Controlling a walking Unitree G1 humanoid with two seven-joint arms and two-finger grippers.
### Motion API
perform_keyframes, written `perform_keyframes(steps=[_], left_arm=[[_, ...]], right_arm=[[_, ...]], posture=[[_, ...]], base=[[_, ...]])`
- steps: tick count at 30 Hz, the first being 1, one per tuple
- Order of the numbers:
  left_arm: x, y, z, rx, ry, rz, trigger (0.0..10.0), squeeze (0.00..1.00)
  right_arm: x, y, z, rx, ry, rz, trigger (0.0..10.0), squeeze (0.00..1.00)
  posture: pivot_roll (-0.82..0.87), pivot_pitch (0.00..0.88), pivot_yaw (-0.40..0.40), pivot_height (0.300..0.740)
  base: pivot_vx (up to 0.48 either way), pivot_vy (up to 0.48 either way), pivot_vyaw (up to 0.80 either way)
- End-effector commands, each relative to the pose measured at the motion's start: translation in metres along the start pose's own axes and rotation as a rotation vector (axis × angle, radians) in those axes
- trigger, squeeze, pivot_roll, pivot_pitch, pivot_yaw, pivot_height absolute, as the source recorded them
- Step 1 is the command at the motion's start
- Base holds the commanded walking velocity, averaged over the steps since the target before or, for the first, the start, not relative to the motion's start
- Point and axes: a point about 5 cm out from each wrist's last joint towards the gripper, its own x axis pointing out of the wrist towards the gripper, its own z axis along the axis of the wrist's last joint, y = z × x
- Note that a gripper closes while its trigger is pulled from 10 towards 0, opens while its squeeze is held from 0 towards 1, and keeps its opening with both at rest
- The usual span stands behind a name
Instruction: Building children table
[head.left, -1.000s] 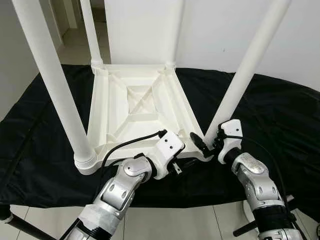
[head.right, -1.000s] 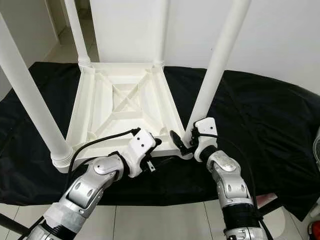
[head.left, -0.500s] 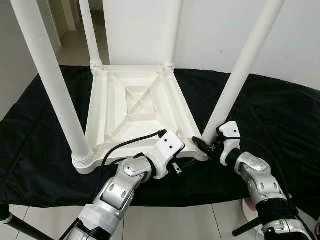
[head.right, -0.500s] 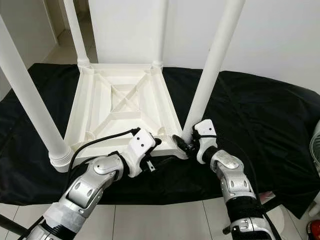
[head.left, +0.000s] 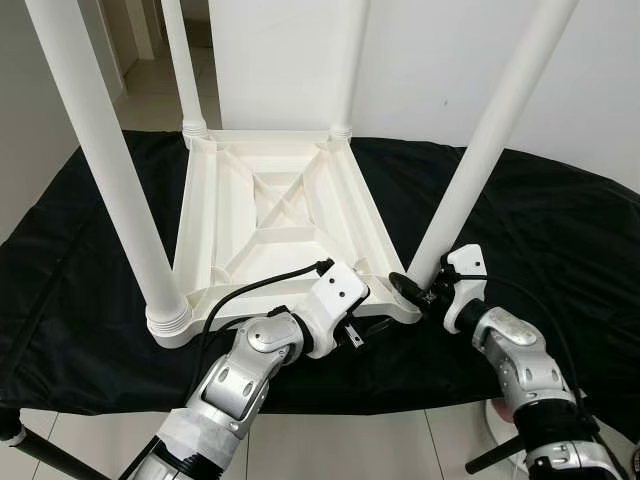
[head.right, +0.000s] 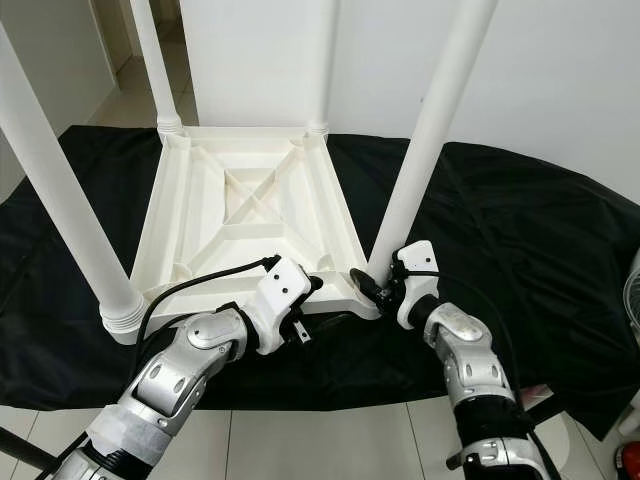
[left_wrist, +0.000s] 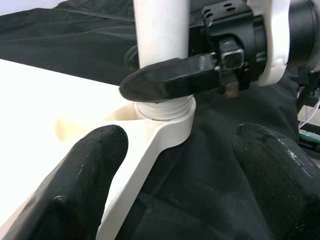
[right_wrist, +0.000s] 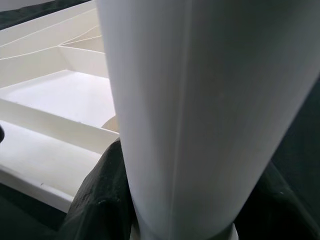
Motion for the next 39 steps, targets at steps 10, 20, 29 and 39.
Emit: perform_keyframes(steps=[10, 20, 29, 39], left_arm=[[0.0, -0.003, -0.003, -0.006, 0.01, 0.017, 10.0, 0.0], [0.0, -0.003, -0.003, -0.001, 0.012, 0.008, 10.0, 0.0], [-0.001, -0.004, -0.003, 0.001, 0.011, 0.004, 10.0, 0.0], [0.0, -0.005, -0.004, 0.003, 0.012, 0.002, 10.0, 0.0]], right_arm=[[-0.003, 0.015, -0.012, 0.089, 0.058, -0.233, 10.0, 0.0], [-0.019, 0.023, -0.018, 0.202, 0.03, -0.589, 10.0, 0.0], [-0.018, 0.038, -0.018, 0.252, 0.029, -0.689, 10.0, 0.19], [-0.02, 0.032, -0.008, 0.243, -0.05, -0.517, 10.0, 1.0]], posture=[[0.03, 0.042, -0.055, 0.74], [0.03, 0.036, -0.052, 0.74], [0.04, 0.027, -0.053, 0.74], [0.03, 0.028, -0.054, 0.74]], base=[[0.0, 0.0, 0.0], [0.0, 0.0, 0.0], [0.0, 0.0, 0.0], [0.0, 0.0, 0.0]])
